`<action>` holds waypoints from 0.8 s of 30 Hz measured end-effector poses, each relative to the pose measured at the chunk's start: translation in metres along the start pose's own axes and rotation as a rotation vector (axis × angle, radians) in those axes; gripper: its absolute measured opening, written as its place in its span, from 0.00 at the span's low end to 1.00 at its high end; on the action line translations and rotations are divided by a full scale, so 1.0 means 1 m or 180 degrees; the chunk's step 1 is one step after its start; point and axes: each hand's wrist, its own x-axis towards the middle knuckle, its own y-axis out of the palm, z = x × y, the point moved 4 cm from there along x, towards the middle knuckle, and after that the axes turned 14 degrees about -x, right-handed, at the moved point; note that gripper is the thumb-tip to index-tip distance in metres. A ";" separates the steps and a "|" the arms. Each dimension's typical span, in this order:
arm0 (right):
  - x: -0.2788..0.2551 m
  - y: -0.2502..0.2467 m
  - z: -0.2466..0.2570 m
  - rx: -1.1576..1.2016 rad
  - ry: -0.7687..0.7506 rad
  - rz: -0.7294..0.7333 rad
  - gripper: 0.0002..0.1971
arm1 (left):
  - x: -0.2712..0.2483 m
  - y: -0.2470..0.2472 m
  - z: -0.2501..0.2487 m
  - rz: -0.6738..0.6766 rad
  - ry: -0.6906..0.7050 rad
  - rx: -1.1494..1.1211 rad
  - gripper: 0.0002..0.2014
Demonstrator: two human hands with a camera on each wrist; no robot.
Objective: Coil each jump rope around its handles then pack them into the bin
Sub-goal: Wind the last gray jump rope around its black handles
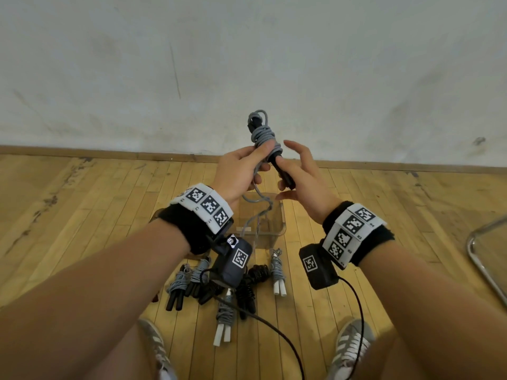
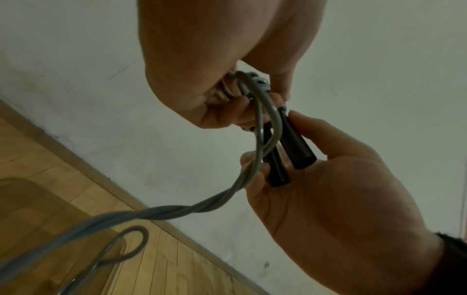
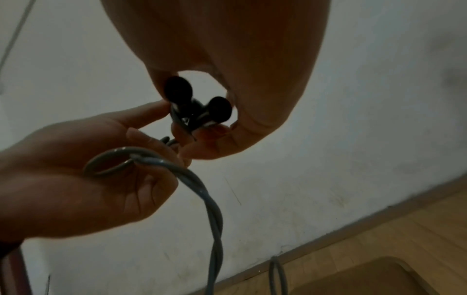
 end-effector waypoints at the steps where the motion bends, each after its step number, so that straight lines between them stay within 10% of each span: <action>1: -0.001 0.002 -0.001 0.0174 0.0115 0.0123 0.16 | 0.000 0.000 0.000 0.0048 -0.0002 -0.0007 0.15; 7: 0.001 0.007 0.003 -0.0169 -0.0246 0.0230 0.13 | 0.000 -0.003 0.000 0.0186 -0.0057 0.0178 0.18; 14: 0.010 -0.013 -0.010 -0.1678 -0.0712 -0.0665 0.36 | 0.002 -0.002 -0.003 0.0414 -0.0228 0.0102 0.12; 24: 0.015 -0.029 -0.015 -0.2021 -0.0562 -0.1050 0.27 | 0.000 0.002 -0.003 0.0414 -0.0206 0.0569 0.18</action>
